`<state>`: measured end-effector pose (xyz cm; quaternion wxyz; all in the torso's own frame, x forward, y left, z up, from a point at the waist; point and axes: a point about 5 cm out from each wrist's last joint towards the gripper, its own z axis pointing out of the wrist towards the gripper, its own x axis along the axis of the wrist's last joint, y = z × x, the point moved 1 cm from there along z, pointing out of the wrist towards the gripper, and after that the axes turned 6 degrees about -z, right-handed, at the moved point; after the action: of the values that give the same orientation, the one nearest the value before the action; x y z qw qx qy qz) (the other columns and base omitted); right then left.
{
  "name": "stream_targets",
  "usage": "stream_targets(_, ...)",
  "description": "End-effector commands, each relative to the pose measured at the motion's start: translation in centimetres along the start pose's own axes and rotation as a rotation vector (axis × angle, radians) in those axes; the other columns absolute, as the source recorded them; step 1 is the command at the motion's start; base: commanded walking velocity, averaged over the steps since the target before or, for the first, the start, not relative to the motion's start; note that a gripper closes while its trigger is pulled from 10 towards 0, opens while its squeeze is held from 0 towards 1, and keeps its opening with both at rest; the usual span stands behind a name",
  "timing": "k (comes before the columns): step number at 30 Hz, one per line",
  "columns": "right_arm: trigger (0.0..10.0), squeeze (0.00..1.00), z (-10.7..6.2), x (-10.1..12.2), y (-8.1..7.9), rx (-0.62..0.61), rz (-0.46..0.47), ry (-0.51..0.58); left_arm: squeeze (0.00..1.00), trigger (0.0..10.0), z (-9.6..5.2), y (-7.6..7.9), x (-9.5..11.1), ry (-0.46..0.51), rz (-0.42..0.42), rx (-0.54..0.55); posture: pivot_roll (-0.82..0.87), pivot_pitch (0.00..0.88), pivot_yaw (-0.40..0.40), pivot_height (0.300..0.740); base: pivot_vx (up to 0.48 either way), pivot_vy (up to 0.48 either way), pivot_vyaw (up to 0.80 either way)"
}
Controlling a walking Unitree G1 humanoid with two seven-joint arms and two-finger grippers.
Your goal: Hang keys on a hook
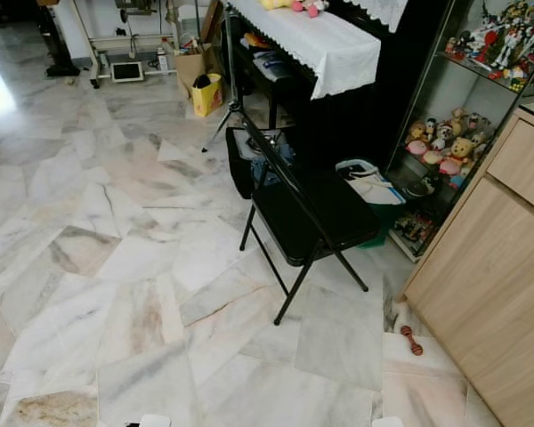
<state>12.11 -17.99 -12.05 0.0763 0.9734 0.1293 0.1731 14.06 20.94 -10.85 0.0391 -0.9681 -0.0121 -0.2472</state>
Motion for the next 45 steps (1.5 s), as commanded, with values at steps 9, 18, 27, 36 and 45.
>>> stream_targets(9, 10.0, 0.00, -0.74, -0.65, 8.06, 0.017, 0.301, 0.096, 0.00, 10.0, -1.23, -7.45, 1.57, 0.064, -0.111, 0.058, -0.09, 0.007, -0.012, 0.740, 0.000, 0.000, 0.00)
stream_targets(18, 10.0, 0.00, -0.72, -0.25, 7.98, 0.037, 0.330, 0.114, 0.00, 10.0, -1.24, -7.68, 2.12, 0.104, -0.116, 0.105, -0.07, 0.040, -0.015, 0.740, 0.000, 0.000, 0.00)
stream_targets(27, 10.0, 0.00, -0.80, -0.24, 8.10, 0.058, 0.359, 0.134, 0.00, 10.0, -1.29, -7.71, 2.13, 0.115, -0.136, 0.090, -0.07, 0.045, -0.018, 0.740, 0.000, 0.000, 0.00)
stream_targets(36, 10.0, 0.00, -0.81, -0.26, 8.23, 0.053, 0.365, 0.132, 0.00, 10.0, -1.25, -7.44, 2.18, 0.129, -0.184, 0.065, -0.07, 0.046, -0.021, 0.740, 0.000, 0.000, -0.06)
stream_targets(45, 10.0, 0.00, -0.79, -0.28, 8.13, 0.058, 0.345, 0.121, 0.00, 10.0, -1.23, -7.35, 2.20, 0.119, -0.170, 0.043, -0.08, 0.035, -0.012, 0.740, 0.000, 0.000, -0.77)
